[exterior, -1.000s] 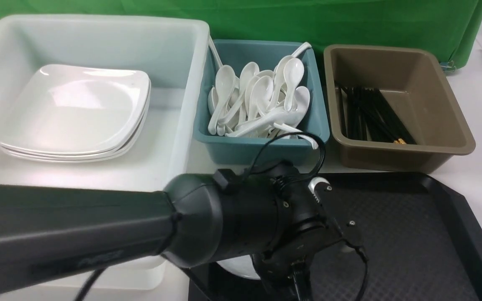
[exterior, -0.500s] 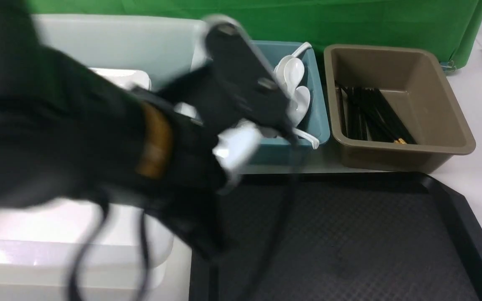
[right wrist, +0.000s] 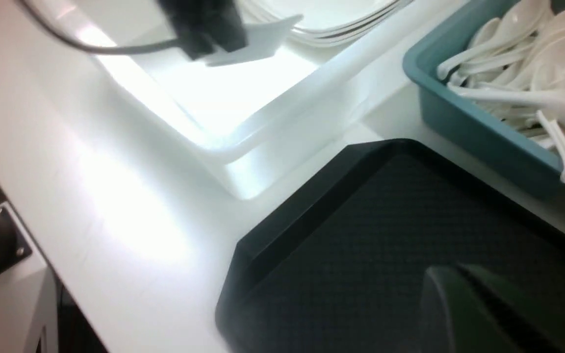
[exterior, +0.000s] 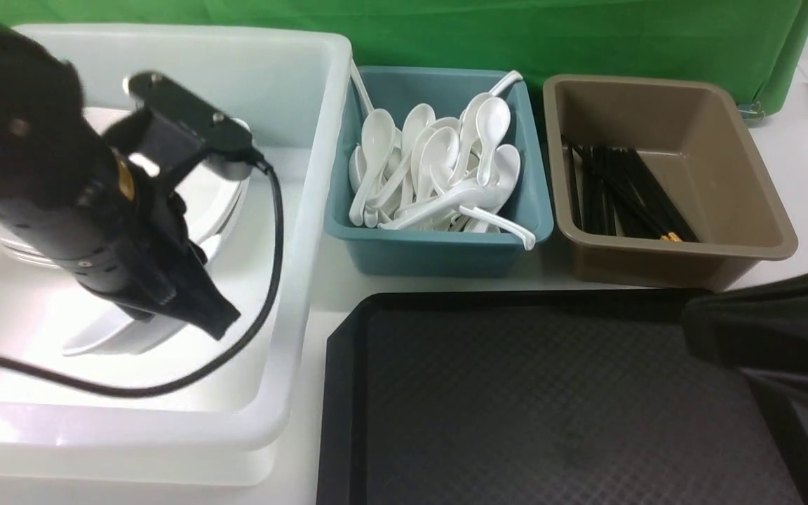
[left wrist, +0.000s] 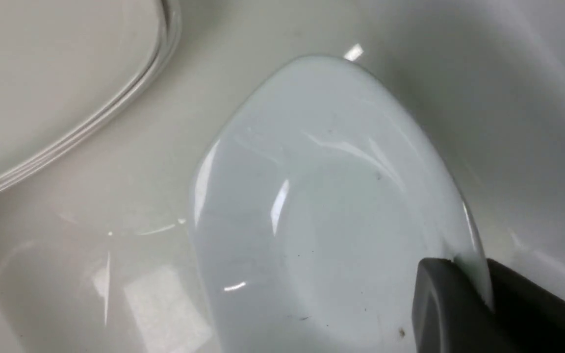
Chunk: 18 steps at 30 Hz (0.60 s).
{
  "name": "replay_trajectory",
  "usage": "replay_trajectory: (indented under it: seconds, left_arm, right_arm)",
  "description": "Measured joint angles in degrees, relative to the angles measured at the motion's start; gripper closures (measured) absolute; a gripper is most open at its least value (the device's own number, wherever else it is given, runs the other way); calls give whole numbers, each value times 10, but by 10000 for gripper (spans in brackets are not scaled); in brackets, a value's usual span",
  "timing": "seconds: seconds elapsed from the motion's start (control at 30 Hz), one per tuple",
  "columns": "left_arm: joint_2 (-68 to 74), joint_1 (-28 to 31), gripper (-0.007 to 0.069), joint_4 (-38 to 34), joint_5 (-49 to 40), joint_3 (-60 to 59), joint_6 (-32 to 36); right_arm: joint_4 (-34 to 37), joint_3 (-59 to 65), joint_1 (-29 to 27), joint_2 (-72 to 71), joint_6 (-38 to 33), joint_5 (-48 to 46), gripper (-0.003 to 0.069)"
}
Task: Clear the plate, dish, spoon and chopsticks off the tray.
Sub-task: Use the left arm to put the small plate into the large storage box on the left
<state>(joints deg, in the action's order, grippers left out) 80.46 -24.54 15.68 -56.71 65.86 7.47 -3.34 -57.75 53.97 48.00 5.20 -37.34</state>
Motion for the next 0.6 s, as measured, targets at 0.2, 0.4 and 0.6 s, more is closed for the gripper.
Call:
replay_trajectory:
  seconds: [0.2,0.4,0.6]
  left_arm:
    - [73,2,606,14,6,-1,0]
    - [115,2,603,12,3,-1,15]
    - [141,3,543,17,1,-1,14]
  right_arm:
    - [5,0,14,-1,-13,-4,639]
    - [6,0,16,-1,-19,-16,639]
    - [6,0,17,-1,-21,-28,639]
